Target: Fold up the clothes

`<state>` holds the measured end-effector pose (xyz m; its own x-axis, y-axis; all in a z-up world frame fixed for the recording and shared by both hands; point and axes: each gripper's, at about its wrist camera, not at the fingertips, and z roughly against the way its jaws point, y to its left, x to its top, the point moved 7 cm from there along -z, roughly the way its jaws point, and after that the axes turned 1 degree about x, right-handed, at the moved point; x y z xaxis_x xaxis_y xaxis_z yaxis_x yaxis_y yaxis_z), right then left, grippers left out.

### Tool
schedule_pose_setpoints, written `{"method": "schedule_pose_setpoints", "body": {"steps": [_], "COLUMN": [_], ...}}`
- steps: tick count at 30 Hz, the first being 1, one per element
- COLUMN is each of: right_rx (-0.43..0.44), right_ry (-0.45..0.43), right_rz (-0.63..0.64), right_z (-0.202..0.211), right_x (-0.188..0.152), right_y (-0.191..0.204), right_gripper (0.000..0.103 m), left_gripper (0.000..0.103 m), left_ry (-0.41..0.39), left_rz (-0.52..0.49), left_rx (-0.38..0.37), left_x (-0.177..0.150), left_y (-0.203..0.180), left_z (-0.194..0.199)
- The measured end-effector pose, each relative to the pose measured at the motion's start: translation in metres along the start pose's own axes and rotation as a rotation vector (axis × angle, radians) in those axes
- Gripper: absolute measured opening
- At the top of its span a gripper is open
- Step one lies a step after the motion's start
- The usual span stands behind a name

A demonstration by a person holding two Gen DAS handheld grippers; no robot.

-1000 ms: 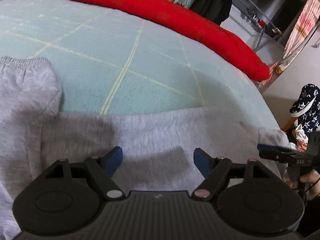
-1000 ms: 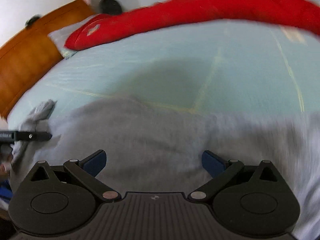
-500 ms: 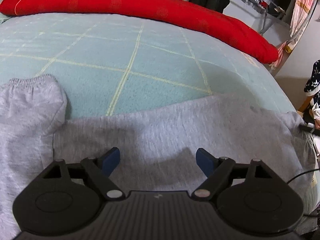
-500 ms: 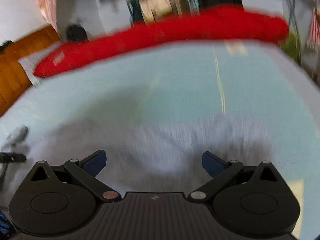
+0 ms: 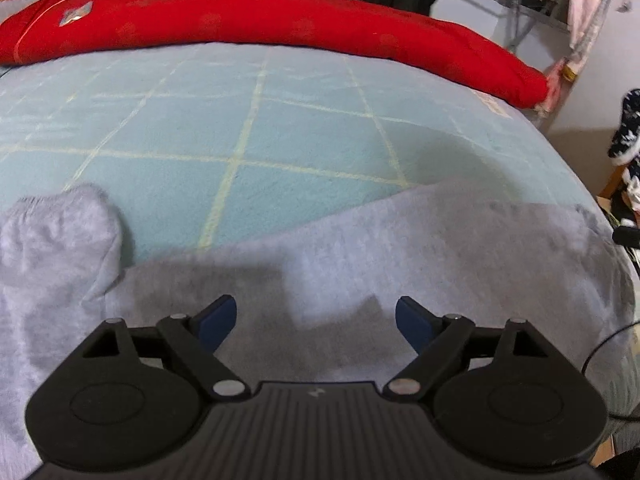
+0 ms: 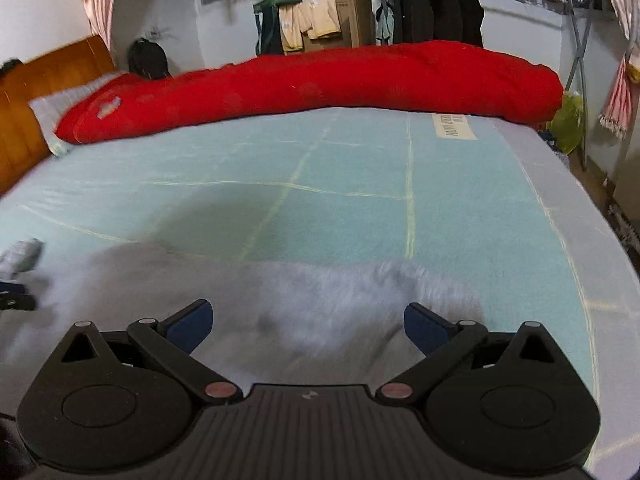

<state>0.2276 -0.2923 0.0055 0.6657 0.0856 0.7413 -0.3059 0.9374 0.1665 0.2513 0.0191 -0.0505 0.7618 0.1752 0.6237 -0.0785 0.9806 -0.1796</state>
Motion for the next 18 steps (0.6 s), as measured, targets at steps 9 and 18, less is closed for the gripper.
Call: {"method": "schedule_pose_setpoints", "body": {"steps": [9,18], "right_rx": [-0.128,-0.058], "right_ry": [0.137,0.187], "right_rz": [0.103,0.125], "right_z": [-0.015,-0.067], "right_x": [-0.058,-0.059], "right_y": [0.013,0.067], "right_gripper": [0.103,0.103], "left_gripper": [0.087,0.091], "left_ry": [0.074,0.021], "left_rz": [-0.098,-0.090], "left_rx": [-0.028,-0.093], "left_x": [-0.001,-0.023], "left_y": [-0.016,-0.010], "left_z": [-0.018,-0.016]}}
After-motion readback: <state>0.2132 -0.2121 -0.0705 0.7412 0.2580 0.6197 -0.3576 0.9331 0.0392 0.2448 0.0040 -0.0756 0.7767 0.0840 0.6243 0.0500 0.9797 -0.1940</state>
